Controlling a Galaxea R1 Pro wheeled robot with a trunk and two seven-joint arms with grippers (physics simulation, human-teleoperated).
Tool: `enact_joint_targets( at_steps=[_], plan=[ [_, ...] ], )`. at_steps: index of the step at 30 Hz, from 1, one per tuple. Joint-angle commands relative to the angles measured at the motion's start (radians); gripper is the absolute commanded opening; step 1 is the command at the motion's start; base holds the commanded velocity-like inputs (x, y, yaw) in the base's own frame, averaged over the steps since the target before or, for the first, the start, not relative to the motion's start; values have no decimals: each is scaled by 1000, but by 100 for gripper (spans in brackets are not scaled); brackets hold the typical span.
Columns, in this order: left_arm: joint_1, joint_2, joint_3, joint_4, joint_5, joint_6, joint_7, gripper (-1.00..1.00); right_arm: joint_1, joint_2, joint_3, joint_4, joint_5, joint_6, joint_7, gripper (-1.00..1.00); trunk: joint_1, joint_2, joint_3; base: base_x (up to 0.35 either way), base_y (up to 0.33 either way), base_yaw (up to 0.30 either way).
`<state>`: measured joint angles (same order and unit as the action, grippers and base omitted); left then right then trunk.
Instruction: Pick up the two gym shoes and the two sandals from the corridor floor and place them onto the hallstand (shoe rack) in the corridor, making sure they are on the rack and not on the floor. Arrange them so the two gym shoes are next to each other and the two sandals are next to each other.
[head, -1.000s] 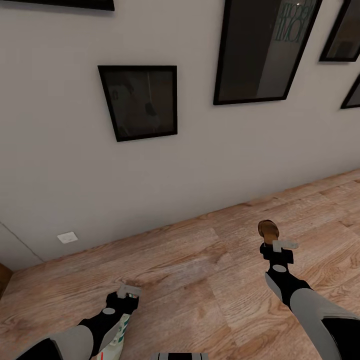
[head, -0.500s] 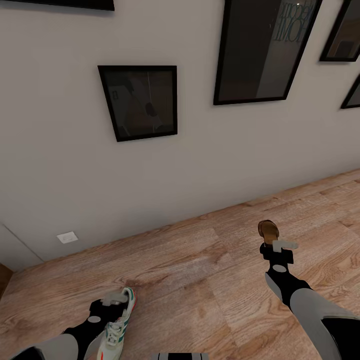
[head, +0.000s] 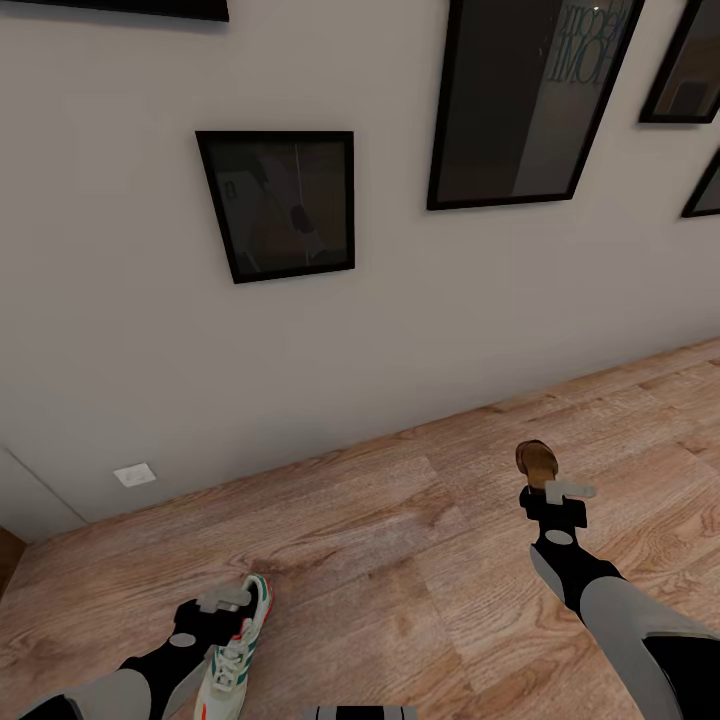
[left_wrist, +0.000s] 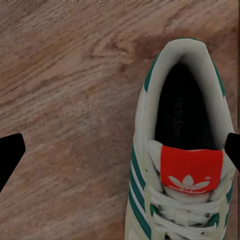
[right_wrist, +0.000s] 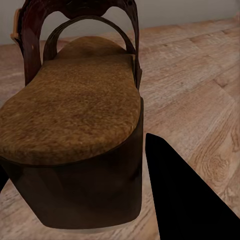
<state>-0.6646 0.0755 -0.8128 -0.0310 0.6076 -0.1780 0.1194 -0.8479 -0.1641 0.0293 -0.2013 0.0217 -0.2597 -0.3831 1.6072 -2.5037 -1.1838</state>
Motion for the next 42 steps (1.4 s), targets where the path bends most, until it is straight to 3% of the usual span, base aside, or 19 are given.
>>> enact_joint_targets(
  at_steps=[1,13,32,36,42],
  plan=[
    [0,0,0,0,0,-2,-6,100,0,0,0,0,-2,-1,1,-100,0,0,0,0,0,0],
    [0,-20,2,-1,4,-8,-135,100,0,12,1,-1,-2,-2,1,-100,0,0,0,0,0,0],
    [-1,-30,13,-1,9,-8,-156,100,0,29,1,-1,-2,-3,1,-100,0,0,0,0,0,0],
    [0,-30,23,-1,45,-8,-156,100,0,29,1,0,-2,-2,1,-100,0,0,0,0,0,0],
    [0,-29,30,-2,157,-8,-157,100,0,29,1,0,-2,-2,1,-100,0,0,0,0,0,0]
  ],
)
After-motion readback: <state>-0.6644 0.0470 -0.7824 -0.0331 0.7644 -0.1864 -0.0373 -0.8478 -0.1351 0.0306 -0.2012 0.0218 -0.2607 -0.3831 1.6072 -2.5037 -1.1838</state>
